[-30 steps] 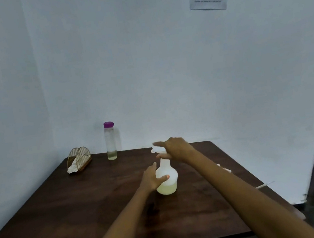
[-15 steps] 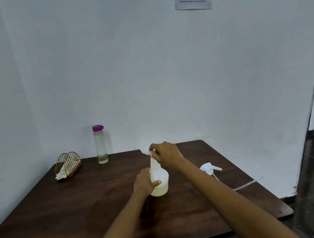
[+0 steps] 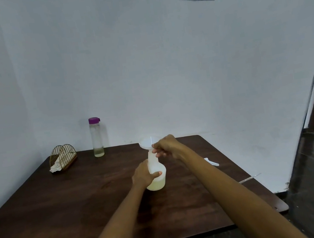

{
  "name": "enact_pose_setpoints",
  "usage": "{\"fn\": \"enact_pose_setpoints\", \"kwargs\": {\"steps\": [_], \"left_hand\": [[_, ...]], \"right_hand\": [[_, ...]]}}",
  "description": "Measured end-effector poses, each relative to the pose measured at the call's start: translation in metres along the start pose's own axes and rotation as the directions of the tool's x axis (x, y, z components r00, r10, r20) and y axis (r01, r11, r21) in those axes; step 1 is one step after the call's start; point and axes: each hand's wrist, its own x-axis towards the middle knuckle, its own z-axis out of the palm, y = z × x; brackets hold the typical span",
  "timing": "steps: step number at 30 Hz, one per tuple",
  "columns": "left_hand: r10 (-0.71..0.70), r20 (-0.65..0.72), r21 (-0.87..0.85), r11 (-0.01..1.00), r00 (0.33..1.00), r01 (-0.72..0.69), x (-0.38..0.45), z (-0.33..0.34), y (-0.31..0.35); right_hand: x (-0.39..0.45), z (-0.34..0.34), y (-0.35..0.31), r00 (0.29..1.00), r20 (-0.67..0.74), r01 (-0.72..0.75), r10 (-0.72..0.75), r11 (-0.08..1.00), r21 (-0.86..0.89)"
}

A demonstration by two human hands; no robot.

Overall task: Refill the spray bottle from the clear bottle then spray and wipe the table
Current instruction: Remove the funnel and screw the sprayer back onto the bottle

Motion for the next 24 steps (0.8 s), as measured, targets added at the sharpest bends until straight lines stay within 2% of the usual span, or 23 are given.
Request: {"fn": "enact_pose_setpoints", "kwargs": {"steps": [4,9,14,20,24], "left_hand": [[-0.08,-0.04,-0.086,0.993,0.996,0.077,0.003,0.004,-0.002],[-0.106,-0.027,-0.05,0.993,0.994,0.105,0.006,0.0,0.002],[-0.128,-0.014,-0.059,0.99,0.992,0.127,0.007,-0.001,0.002],[-0.146,-0.012,-0.051,0.988,0.989,0.145,0.006,-0.001,0.004],[-0.149,-0.015,-0.036,0.988,0.989,0.148,0.005,-0.001,0.004]], "right_hand": [[0.008,-0.008,-0.006,0.99,-0.138,0.023,-0.017,0.999,0.042],[0.02,-0.019,-0.022,0.984,-0.168,0.094,-0.064,0.98,0.177],[0.026,-0.021,-0.014,0.979,-0.196,0.058,-0.062,0.998,-0.027],[0.027,-0.031,-0.02,0.977,-0.206,0.07,-0.049,0.993,0.094],[0.025,-0.037,-0.031,0.976,-0.209,0.115,-0.063,0.962,0.247]]}}
